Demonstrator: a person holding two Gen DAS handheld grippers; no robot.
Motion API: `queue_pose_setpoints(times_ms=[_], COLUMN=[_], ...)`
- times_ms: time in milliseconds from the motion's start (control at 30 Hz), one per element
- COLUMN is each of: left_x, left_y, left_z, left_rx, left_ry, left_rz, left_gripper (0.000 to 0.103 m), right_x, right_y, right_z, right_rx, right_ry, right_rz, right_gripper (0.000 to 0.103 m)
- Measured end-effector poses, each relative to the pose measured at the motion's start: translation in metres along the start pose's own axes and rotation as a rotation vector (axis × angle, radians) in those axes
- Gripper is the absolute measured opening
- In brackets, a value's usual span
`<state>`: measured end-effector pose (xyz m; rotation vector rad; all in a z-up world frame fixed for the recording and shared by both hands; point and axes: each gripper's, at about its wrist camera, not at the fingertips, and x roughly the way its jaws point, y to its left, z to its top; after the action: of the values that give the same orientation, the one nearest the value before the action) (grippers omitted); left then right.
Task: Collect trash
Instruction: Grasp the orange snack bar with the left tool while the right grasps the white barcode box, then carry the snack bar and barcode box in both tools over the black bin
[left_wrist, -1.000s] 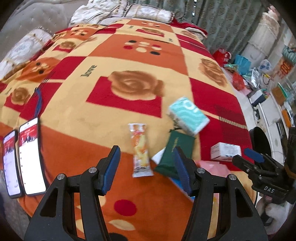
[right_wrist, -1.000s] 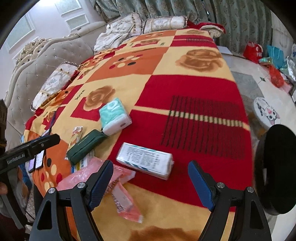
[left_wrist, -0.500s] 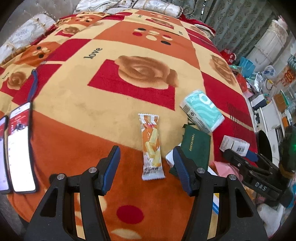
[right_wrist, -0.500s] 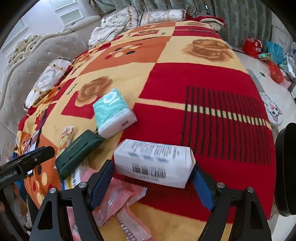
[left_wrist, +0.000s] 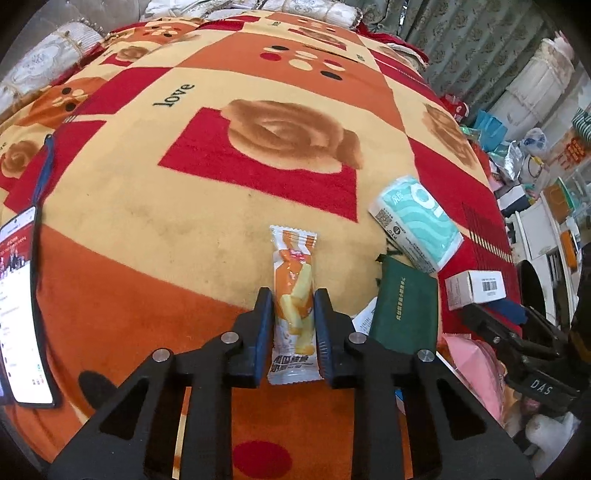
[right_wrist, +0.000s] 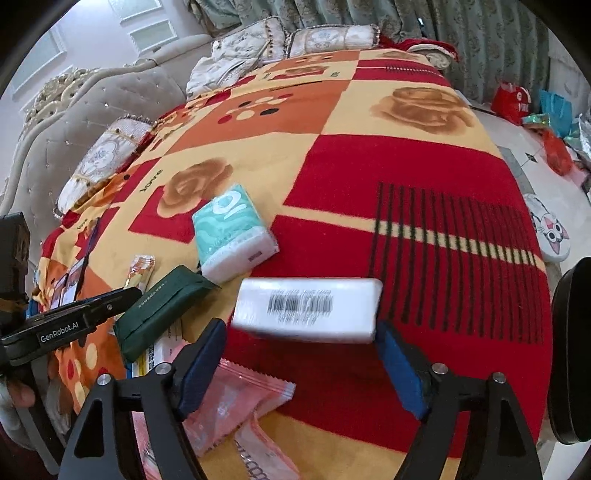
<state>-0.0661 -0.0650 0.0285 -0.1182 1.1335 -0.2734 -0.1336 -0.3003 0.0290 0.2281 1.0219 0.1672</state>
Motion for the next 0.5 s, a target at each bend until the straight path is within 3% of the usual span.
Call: queue_pose_setpoints(times_ms=[233, 300, 367, 500], left_x=[-0.005, -0.009, -0.014, -0.027], left_y=[0.004, 0.004, 0.002, -0.007], left_z=[0.002, 0.003, 0.005, 0.009], left_rx=[-0.004, -0.004, -0.001, 0.014], left_ry=[-0.01, -0.015, -0.022, -0.048], left_rz=[-0.01, -0.016, -0.025, -0.047], left_gripper=[0.018, 0.018, 0.018, 0.018], right_x=[0.014, 0.015, 0.011, -0.006], right_y=[0.007, 0.006, 0.004, 0.0], right_z=[0.011, 0.013, 0.013, 0.012], right_rx=[-0.04, -0.045, -0.043, -0.051], right_ry=[0.001, -0.002, -0.013, -0.045], right_rz=[-0.067, -0.056, -0.033, -0.011], right_gripper=[0.081, 0.081, 0.073, 0.073])
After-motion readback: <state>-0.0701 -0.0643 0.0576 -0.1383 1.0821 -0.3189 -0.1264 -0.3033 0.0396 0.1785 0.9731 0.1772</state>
